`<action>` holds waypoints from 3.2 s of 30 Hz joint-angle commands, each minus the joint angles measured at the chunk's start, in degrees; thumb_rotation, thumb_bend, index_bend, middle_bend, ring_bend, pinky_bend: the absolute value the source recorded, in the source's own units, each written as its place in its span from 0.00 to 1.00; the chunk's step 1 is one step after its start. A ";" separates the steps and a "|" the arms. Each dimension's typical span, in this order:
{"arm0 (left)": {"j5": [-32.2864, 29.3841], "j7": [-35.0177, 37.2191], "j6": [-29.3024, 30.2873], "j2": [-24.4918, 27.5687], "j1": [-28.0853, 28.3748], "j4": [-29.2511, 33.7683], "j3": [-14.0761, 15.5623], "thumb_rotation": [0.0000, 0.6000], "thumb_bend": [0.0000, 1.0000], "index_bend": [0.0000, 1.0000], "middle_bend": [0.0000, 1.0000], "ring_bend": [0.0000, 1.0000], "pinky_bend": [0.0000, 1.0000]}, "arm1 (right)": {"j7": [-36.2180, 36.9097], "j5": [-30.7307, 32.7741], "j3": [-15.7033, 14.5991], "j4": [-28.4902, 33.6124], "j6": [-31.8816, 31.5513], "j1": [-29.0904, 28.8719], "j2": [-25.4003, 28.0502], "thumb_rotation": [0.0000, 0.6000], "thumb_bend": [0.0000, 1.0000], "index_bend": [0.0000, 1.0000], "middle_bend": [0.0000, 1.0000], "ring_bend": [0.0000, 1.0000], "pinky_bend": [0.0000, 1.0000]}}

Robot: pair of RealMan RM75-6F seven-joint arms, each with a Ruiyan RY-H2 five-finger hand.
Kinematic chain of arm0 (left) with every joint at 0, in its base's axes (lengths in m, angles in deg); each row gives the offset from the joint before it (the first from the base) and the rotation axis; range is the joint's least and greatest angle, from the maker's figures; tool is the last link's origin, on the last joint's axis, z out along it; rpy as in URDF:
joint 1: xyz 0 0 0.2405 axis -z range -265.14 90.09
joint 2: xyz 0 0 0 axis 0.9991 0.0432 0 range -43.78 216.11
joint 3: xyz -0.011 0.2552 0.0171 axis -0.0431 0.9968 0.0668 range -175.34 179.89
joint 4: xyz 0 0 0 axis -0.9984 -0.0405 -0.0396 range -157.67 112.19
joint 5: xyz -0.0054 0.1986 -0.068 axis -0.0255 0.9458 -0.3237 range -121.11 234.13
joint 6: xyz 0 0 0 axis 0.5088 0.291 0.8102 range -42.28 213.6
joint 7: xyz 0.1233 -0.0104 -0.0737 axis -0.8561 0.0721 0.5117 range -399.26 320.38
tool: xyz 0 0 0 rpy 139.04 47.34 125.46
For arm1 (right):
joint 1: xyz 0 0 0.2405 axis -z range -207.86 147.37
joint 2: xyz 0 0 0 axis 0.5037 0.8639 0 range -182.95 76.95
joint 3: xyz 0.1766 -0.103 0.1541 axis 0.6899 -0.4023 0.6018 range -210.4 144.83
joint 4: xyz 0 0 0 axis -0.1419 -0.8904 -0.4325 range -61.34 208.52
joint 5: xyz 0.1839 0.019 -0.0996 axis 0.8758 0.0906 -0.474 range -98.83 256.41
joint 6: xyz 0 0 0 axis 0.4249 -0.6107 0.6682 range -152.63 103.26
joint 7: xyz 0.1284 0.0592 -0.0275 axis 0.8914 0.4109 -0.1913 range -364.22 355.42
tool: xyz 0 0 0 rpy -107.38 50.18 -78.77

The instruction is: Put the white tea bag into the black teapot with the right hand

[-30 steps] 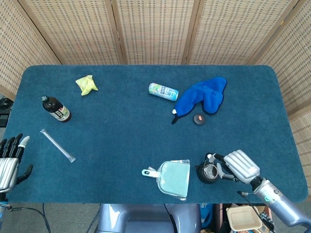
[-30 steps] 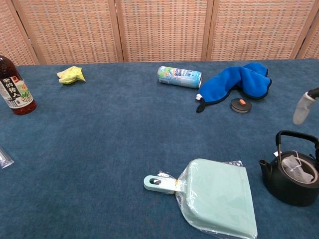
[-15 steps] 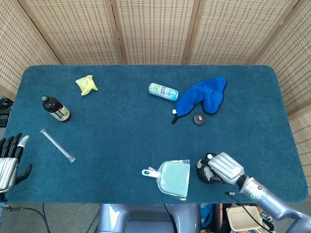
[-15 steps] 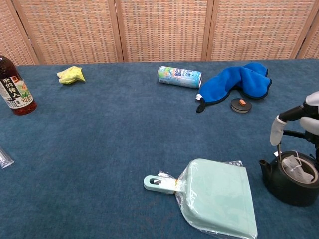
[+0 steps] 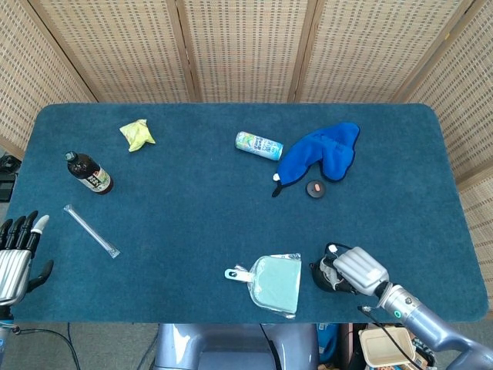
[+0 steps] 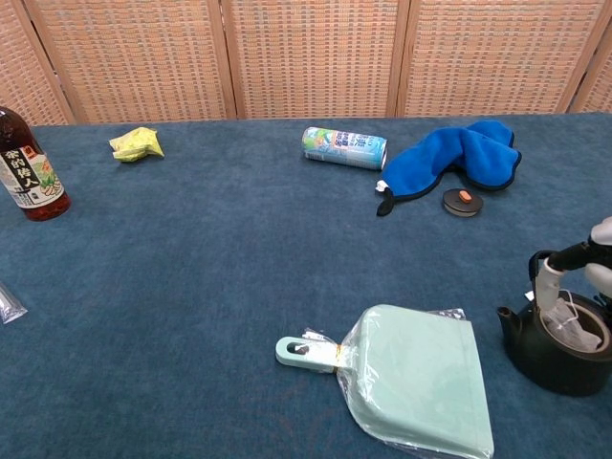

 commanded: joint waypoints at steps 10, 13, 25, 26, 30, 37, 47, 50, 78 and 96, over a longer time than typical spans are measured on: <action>0.52 -0.12 -0.12 -0.23 0.14 0.27 0.23 1.00 0.38 0.00 0.00 0.00 0.00 | -1.99 1.68 -1.62 -1.04 -1.69 2.49 0.07 0.00 1.00 0.36 1.00 1.00 1.00; 0.51 -0.11 -0.12 -0.28 0.13 0.27 0.25 1.00 0.38 0.00 0.00 0.00 0.00 | -2.29 1.87 -1.81 -1.26 -2.13 2.96 -0.09 0.00 1.00 0.36 1.00 1.00 1.00; 0.26 0.75 -0.10 -0.28 -0.10 -0.25 0.36 1.00 0.38 0.00 0.00 0.00 0.00 | -4.53 2.89 -1.61 -2.80 -1.79 3.18 -2.58 0.00 1.00 0.36 1.00 1.00 1.00; 0.17 0.88 -0.12 -0.29 -0.16 -0.34 0.39 1.00 0.38 0.00 0.00 0.00 0.00 | -4.81 3.04 -1.52 -3.00 -1.62 3.10 -2.94 0.00 1.00 0.36 1.00 1.00 1.00; 0.07 1.27 -0.16 -0.40 -0.30 -0.72 0.51 1.00 0.38 0.00 0.00 0.00 0.00 | -6.18 3.91 -1.23 -3.90 -1.31 3.02 -4.13 0.00 1.00 0.36 1.00 1.00 1.00; 0.00 1.58 -0.33 -0.48 -0.23 -0.92 0.45 1.00 0.38 0.00 0.00 0.00 0.00 | -8.20 4.87 -0.92 -3.80 -1.73 3.21 -4.43 0.00 1.00 0.36 1.00 1.00 1.00; 0.13 1.53 -0.56 -0.75 0.06 -0.96 0.34 1.00 0.38 0.00 0.00 0.00 0.00 | -9.14 4.31 -0.65 -0.85 -4.70 4.18 -1.86 0.00 1.00 0.36 1.00 1.00 1.00; 0.10 1.60 -0.57 -0.81 0.05 -1.02 0.34 1.00 0.38 0.00 0.00 0.00 0.00 | -9.10 4.54 -0.68 -0.70 -4.79 4.34 -1.54 0.00 1.00 0.36 1.00 1.00 1.00; 0.09 2.49 1.63 -1.26 -1.24 -2.36 0.19 1.00 0.38 0.00 0.00 0.00 0.00 | -15.15 6.29 6.76 -0.24 -31.32 15.69 -7.03 0.00 0.74 0.31 0.58 0.63 0.77; 1.98 -2.57 2.73 -1.46 -1.51 0.00 0.84 1.00 0.38 0.00 0.00 0.00 0.00 | -23.84 9.95 7.87 -2.57 -37.14 20.40 -10.71 0.00 0.74 0.27 0.30 0.26 0.39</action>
